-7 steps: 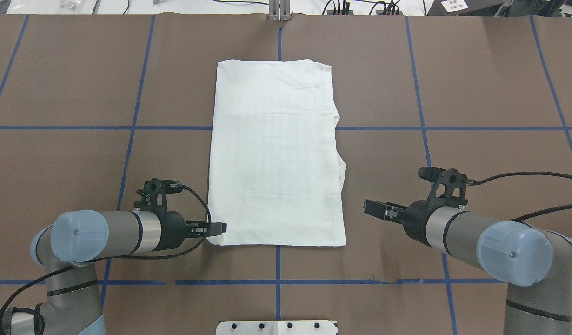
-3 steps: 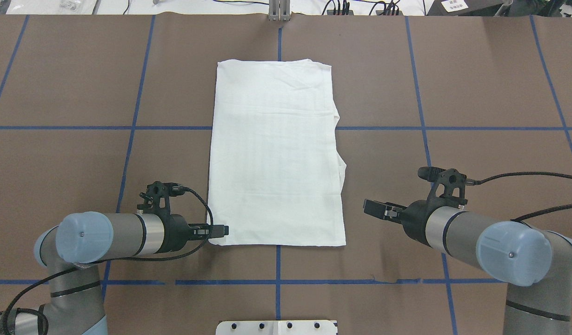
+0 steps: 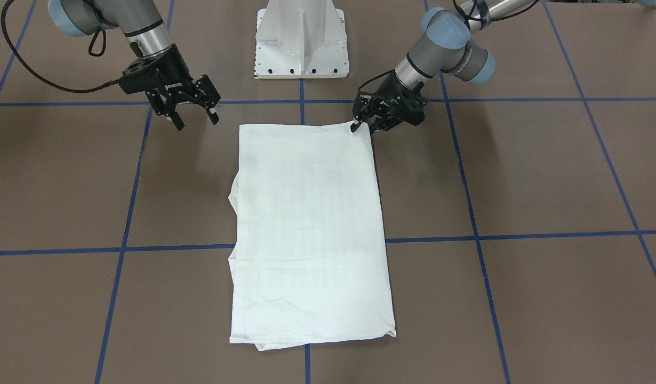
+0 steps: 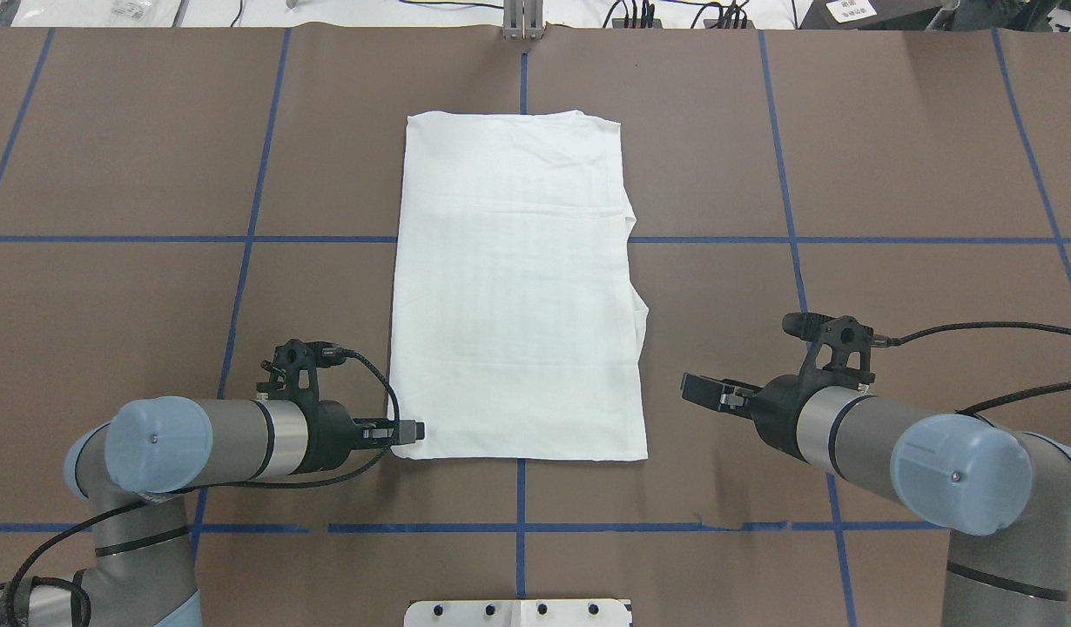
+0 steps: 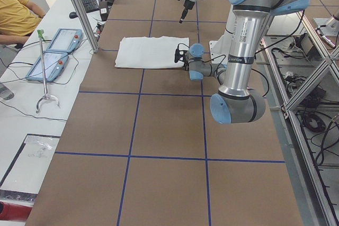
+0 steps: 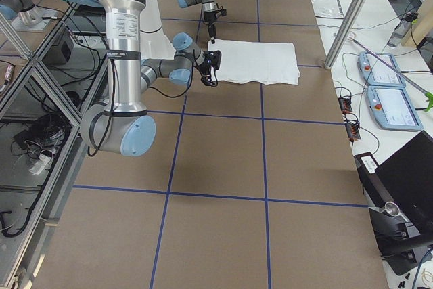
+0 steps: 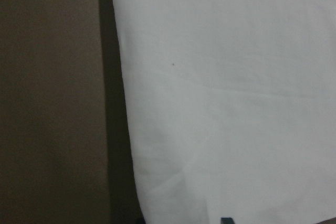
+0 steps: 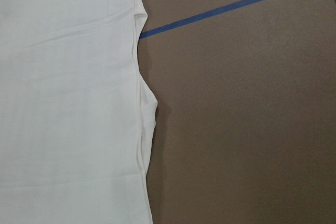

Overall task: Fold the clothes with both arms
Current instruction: 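Move both grippers to the shirt sides nearest the robot, then move the right gripper inward to the shirt's near corner beside the left gripper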

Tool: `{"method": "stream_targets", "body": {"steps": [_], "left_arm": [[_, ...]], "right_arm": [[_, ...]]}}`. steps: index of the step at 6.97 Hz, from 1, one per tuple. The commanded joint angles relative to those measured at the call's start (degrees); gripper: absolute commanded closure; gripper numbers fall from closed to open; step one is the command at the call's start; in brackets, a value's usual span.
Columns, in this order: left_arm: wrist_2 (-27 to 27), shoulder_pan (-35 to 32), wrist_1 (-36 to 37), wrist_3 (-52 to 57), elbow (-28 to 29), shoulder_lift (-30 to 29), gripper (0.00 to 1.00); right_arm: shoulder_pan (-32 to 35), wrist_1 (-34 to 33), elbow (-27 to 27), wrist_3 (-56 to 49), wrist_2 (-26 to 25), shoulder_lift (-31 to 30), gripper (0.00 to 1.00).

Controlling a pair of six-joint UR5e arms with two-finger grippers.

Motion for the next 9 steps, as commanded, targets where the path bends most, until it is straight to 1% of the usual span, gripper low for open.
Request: {"method": "stream_targets", "body": {"steps": [1, 3, 4, 5, 6, 7, 8, 9], "left_arm": [[0.1, 0.0, -0.1, -0.3, -0.2, 0.0, 1.0], [0.2, 0.0, -0.2, -0.2, -0.7, 0.0, 1.0], [0.2, -0.1, -0.2, -0.2, -0.9, 0.0, 1.0], [0.2, 0.0, -0.2, -0.3, -0.9, 0.1, 1.0], [0.2, 0.0, -0.3, -0.3, -1.0, 0.1, 1.0], [0.2, -0.1, -0.3, -0.3, -0.9, 0.1, 1.0], [0.2, -0.1, -0.4, -0.3, -0.9, 0.1, 1.0], [0.3, -0.1, -0.4, -0.3, -1.0, 0.1, 1.0]], "right_arm": [[-0.7, -0.1, -0.1, 1.0, 0.0, 0.0, 0.0], [-1.3, -0.7, -0.2, 14.1, -0.1, 1.3, 0.03], [-1.9, -2.2, -1.1, 20.1, -0.1, 3.7, 0.04], [-3.1, -10.4, -2.4, 25.4, -0.6, 9.6, 0.04], [-5.1, -18.5, -4.5, 29.5, -3.3, 16.8, 0.04], [-6.8, -22.9, -7.4, 32.8, -5.2, 21.4, 0.02], [-7.5, -23.4, -9.7, 34.4, -5.3, 22.3, 0.02], [-8.2, -24.2, -10.4, 35.0, -5.3, 22.3, 0.02]]}}
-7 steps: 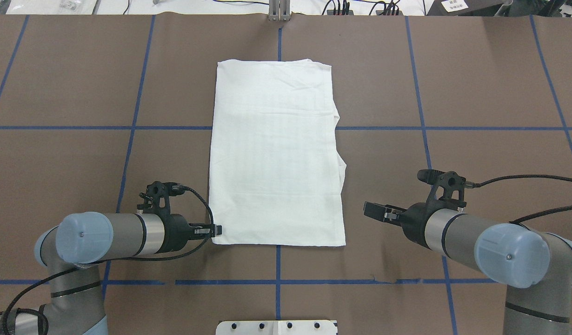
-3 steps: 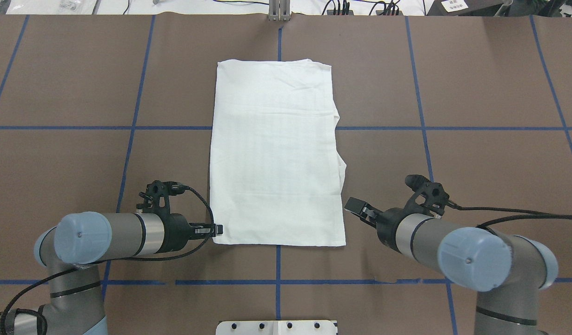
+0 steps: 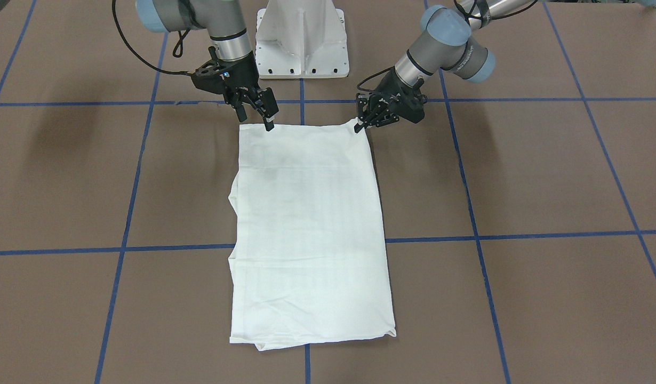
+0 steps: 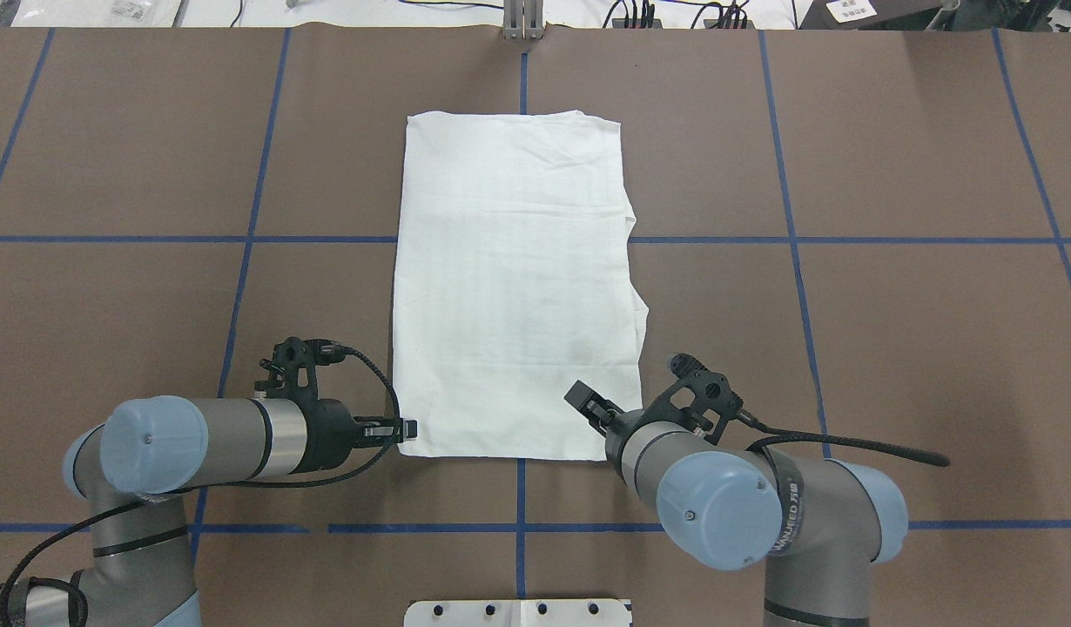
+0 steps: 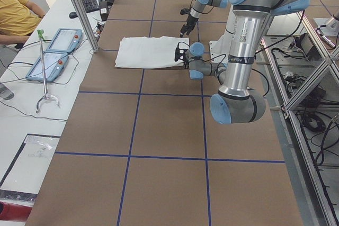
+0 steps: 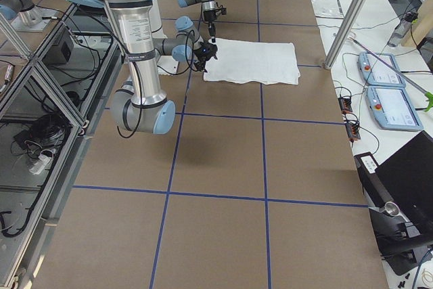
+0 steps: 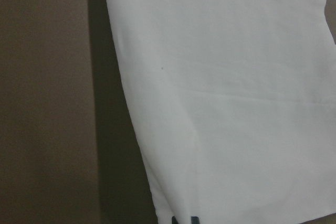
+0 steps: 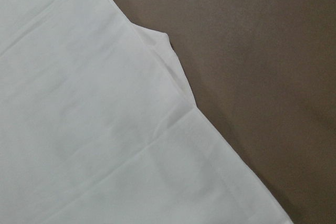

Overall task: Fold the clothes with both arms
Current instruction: 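Move the right gripper inward to the shirt's near corner beside the left gripper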

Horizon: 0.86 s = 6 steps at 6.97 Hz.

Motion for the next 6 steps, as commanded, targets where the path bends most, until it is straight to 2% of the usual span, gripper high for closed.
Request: {"method": "stream_targets", "body": {"steps": [1, 6], "left_arm": [[0.1, 0.1, -0.1, 0.0, -0.1, 0.1, 1.0], [0.0, 0.0, -0.3, 0.1, -0.1, 0.1, 1.0]], "right_arm": [[-1.3, -4.7, -2.0, 3.3, -0.4, 1.7, 0.02], [-2.1, -6.6, -4.7, 6.1, -0.5, 4.0, 0.03]]}}
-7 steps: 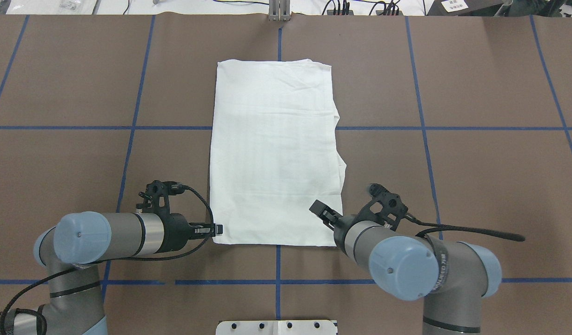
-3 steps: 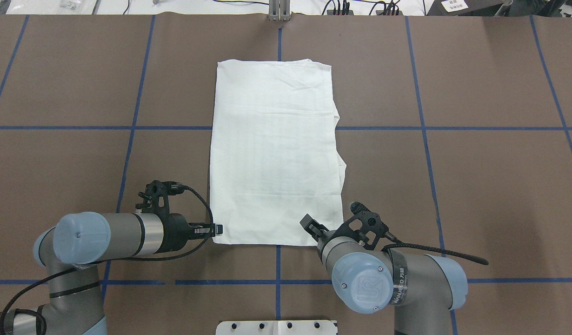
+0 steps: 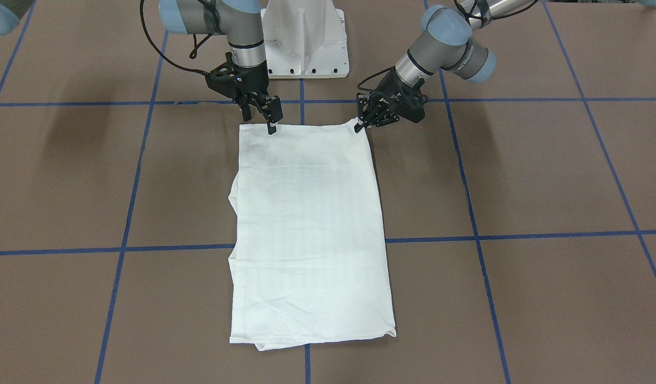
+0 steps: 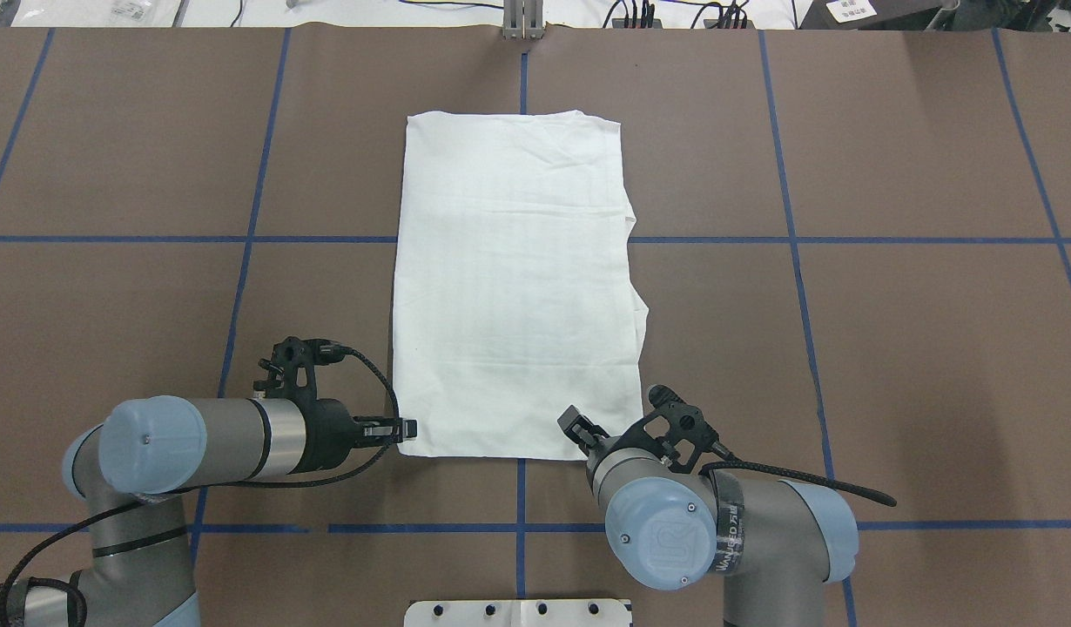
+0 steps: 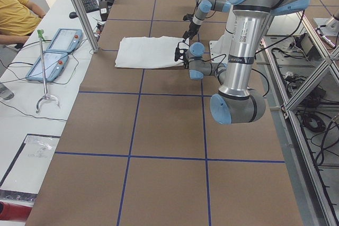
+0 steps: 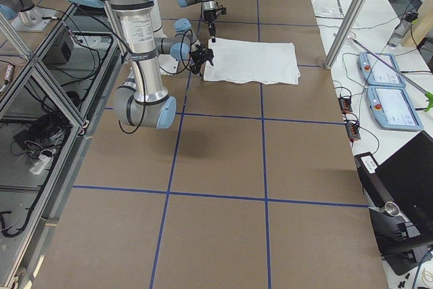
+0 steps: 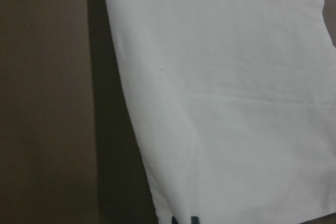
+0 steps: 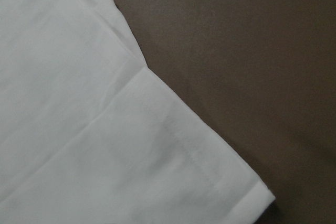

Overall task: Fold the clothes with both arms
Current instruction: 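Move the right gripper inward to the shirt's near corner beside the left gripper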

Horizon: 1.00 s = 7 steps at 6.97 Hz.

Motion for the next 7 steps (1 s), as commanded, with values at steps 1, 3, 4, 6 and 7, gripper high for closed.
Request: {"method": "stream_targets", "body": {"steps": [1, 3, 4, 6, 7], "left_arm": [[0.0, 0.1, -0.1, 0.0, 0.0, 0.0, 1.0], [-0.1, 0.0, -0.1, 0.0, 0.0, 0.0, 1.0], [-0.1, 0.0, -0.1, 0.0, 0.0, 0.0, 1.0], [0.0, 0.0, -0.1, 0.0, 0.0, 0.0, 1.0], [0.0, 0.1, -0.2, 0.0, 0.0, 0.1, 1.0]], "right_arm": [[0.1, -0.3, -0.8, 0.2, -0.1, 0.7, 0.04], [0.1, -0.4, -0.9, 0.2, -0.5, 0.7, 0.06], [0.1, -0.5, -0.9, 0.2, -0.8, 1.1, 0.1], [0.7, -0.6, -1.0, 0.2, -0.9, 1.8, 0.2], [0.7, -0.6, -1.4, 0.2, -0.9, 1.9, 0.2]]}}
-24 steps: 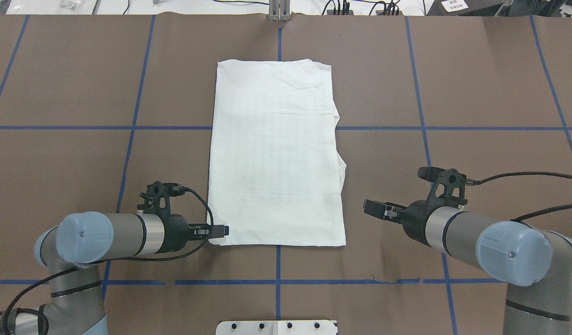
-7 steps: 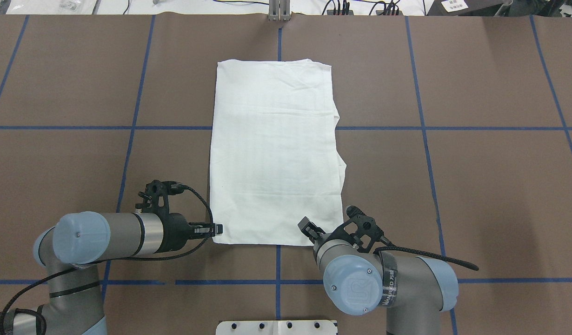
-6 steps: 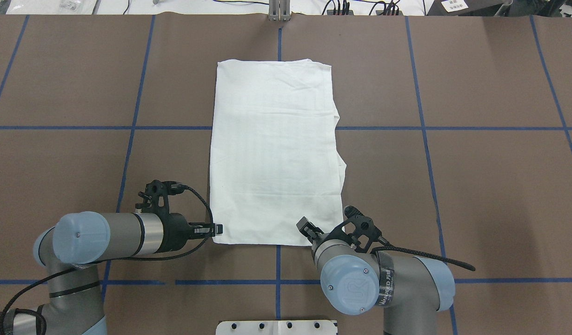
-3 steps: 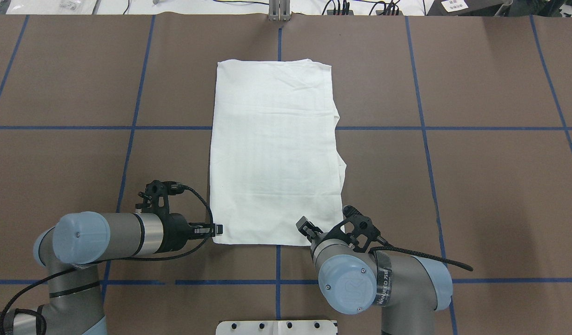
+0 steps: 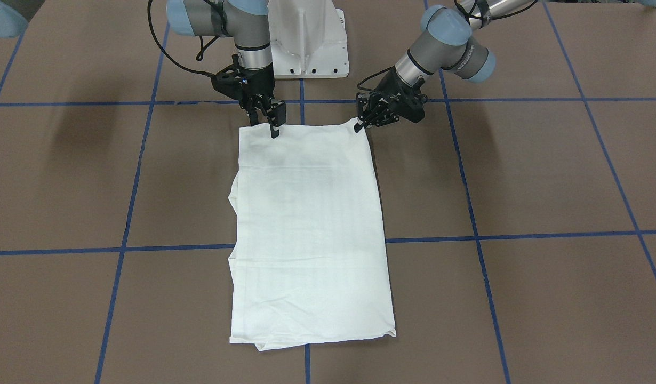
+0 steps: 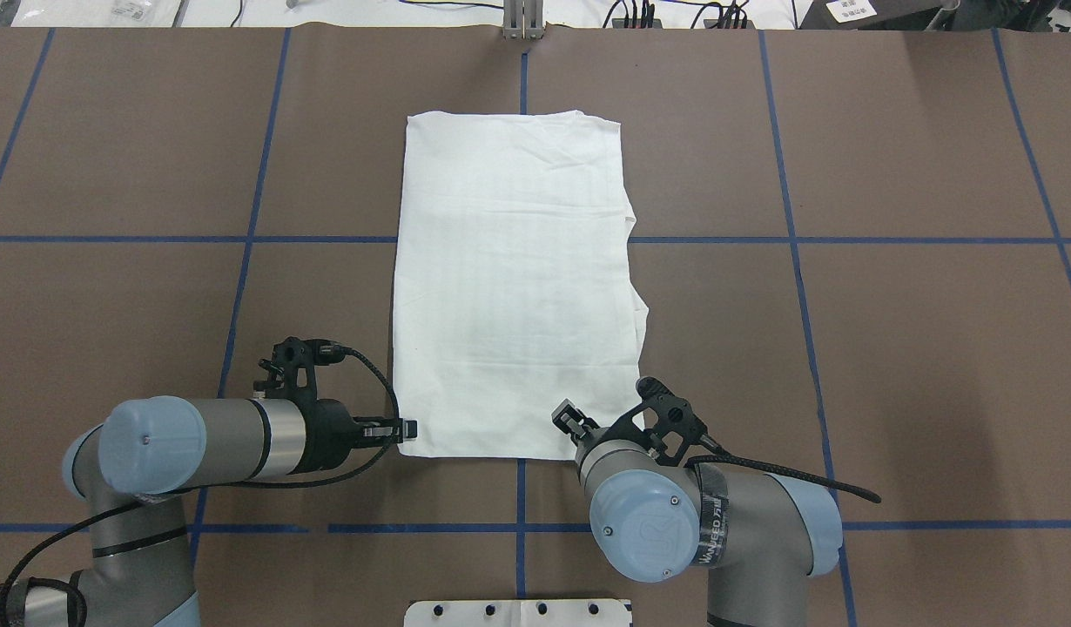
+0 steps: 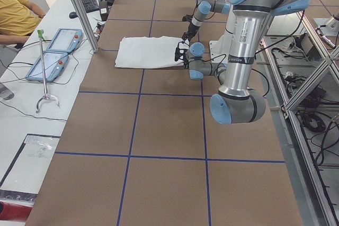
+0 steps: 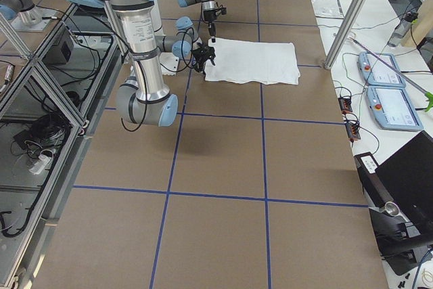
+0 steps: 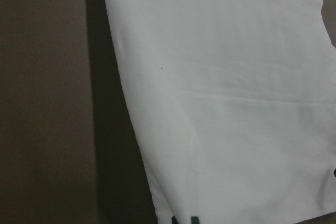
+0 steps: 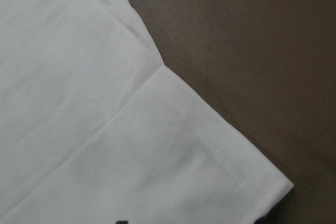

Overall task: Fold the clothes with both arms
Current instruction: 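Move the right gripper inward to the shirt's near corner beside the left gripper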

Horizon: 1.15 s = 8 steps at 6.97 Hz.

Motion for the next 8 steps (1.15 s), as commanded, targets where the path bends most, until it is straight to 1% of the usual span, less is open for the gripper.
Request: {"method": "stream_targets", "body": {"steps": [1, 2, 3, 4, 5, 6, 7, 8], "left_arm": [[0.0, 0.0, -0.1, 0.0, -0.1, 0.0, 1.0], [0.0, 0.0, 0.0, 0.0, -0.2, 0.0, 1.0], [0.0, 0.0, -0.1, 0.0, -0.2, 0.0, 1.0], [-0.1, 0.0, 0.0, 0.0, -0.3, 0.0, 1.0], [-0.1, 0.0, 0.0, 0.0, -0.3, 0.0, 1.0], [-0.1, 0.0, 0.0, 0.0, -0.2, 0.0, 1.0], [-0.1, 0.0, -0.1, 0.1, -0.3, 0.0, 1.0], [0.0, 0.0, -0.1, 0.0, -0.3, 0.0, 1.0]], "right_arm": [[0.1, 0.0, -0.3, 0.0, -0.1, 0.1, 0.2], [0.1, -0.1, -0.5, -0.1, -0.1, 0.1, 0.19], [0.0, -1.4, -1.5, -0.1, -0.1, 1.2, 0.15], [0.1, -2.4, -2.3, -0.1, -0.1, 2.8, 0.15], [0.1, -2.5, -2.4, -0.1, -0.1, 3.0, 0.23], [0.3, -2.4, -2.5, 0.0, -0.1, 3.1, 0.54], [0.5, -2.4, -2.5, 1.6, -0.1, 3.1, 0.97], [0.6, -2.4, -2.5, 1.8, -0.1, 3.1, 1.0]]}}
